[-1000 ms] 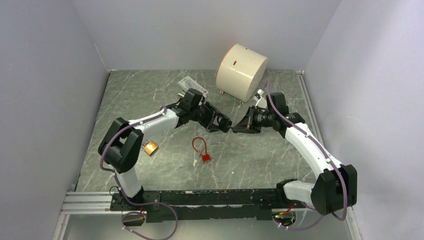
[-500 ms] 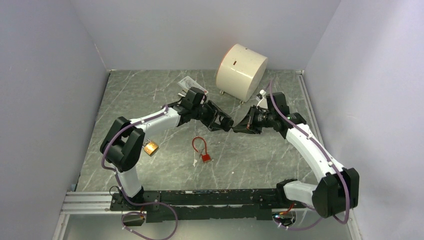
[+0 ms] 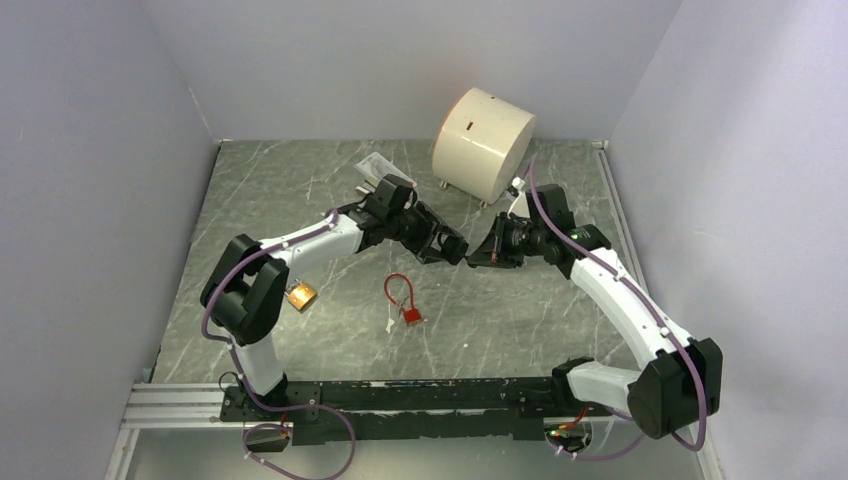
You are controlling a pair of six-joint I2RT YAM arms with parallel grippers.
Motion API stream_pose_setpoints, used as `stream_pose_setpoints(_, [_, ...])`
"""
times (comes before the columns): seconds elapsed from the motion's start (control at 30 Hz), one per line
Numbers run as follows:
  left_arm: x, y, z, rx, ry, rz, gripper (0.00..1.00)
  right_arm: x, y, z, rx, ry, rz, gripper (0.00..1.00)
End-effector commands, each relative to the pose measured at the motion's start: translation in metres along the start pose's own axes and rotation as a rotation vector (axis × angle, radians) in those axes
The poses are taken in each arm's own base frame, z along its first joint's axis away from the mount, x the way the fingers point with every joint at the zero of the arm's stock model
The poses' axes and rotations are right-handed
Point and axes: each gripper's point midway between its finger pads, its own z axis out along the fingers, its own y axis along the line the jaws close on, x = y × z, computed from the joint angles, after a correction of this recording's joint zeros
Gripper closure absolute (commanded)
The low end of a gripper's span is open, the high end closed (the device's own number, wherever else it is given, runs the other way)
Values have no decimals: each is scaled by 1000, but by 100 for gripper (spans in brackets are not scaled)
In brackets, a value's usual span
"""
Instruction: Unlock with the key
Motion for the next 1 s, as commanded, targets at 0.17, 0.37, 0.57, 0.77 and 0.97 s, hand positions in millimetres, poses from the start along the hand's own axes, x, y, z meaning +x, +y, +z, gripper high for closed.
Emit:
stream_pose_setpoints(0.17, [87, -71, -53, 212, 202, 211, 71, -27, 11, 5, 27, -76, -131, 100])
stream_pose_setpoints(0.37, [94, -84, -58, 252, 201, 178, 72, -27, 16, 13, -18, -109, -81, 100])
stream_pose_setpoints(0.57, [96, -80, -54, 265, 191, 86, 72, -39, 17, 18, -21, -231, -31, 100])
stream_pose_setpoints(0.77, [98, -85, -56, 294, 197, 46, 71, -61, 24, 25, -18, -326, -67, 100])
stream_pose_setpoints(0.97, [102, -88, -58, 305, 195, 102, 72, -65, 38, 32, -75, -294, -9, 100])
